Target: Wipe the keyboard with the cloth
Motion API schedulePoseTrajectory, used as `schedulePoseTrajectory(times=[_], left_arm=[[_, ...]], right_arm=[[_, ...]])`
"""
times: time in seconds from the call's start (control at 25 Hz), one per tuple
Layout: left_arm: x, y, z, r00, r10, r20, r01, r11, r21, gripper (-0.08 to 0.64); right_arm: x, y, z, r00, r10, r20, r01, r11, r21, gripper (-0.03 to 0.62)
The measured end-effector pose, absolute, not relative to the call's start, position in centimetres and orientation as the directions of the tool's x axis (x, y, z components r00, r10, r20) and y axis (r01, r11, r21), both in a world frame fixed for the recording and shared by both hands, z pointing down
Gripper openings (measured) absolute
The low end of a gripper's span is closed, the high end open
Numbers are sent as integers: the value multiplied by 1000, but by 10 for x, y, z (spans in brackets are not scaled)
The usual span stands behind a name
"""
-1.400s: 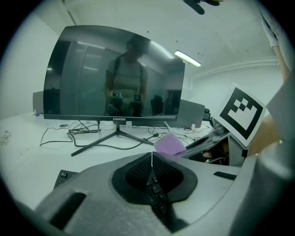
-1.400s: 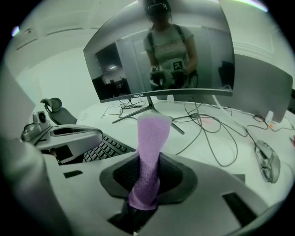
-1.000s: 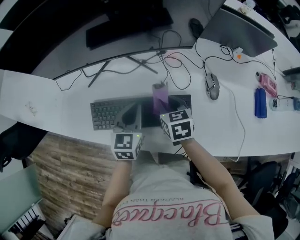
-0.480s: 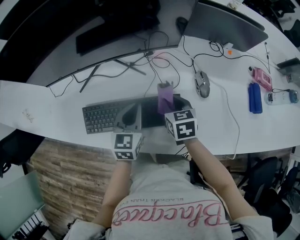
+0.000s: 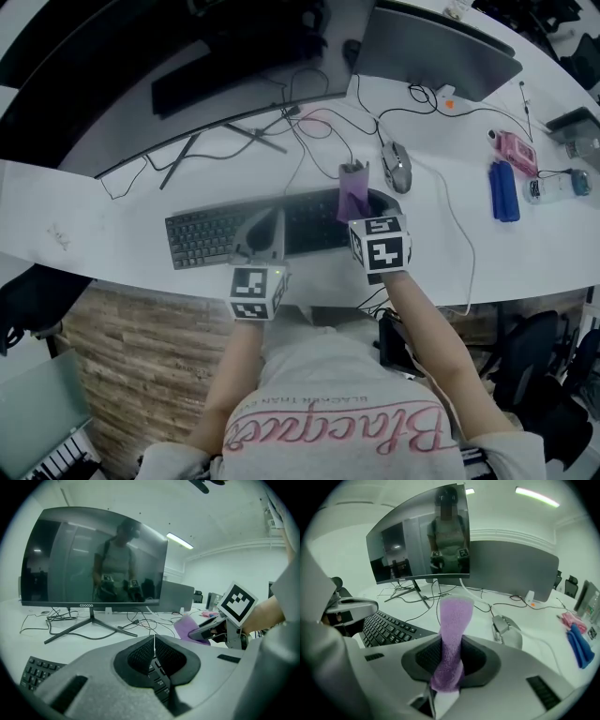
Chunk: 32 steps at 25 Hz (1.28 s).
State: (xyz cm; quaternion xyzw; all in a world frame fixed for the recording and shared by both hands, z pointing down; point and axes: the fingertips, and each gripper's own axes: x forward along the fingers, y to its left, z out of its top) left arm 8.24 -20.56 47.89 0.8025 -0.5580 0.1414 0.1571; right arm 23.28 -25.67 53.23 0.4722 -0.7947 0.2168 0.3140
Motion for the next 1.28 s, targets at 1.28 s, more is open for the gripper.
schedulePoseTrajectory(times=[1.28], left_arm=[[-45,-160,384,311,-922,230,-948,-318,6,6]], right_arm=[[92,-169,372,-602,-675,428,-788,590,-178,87]])
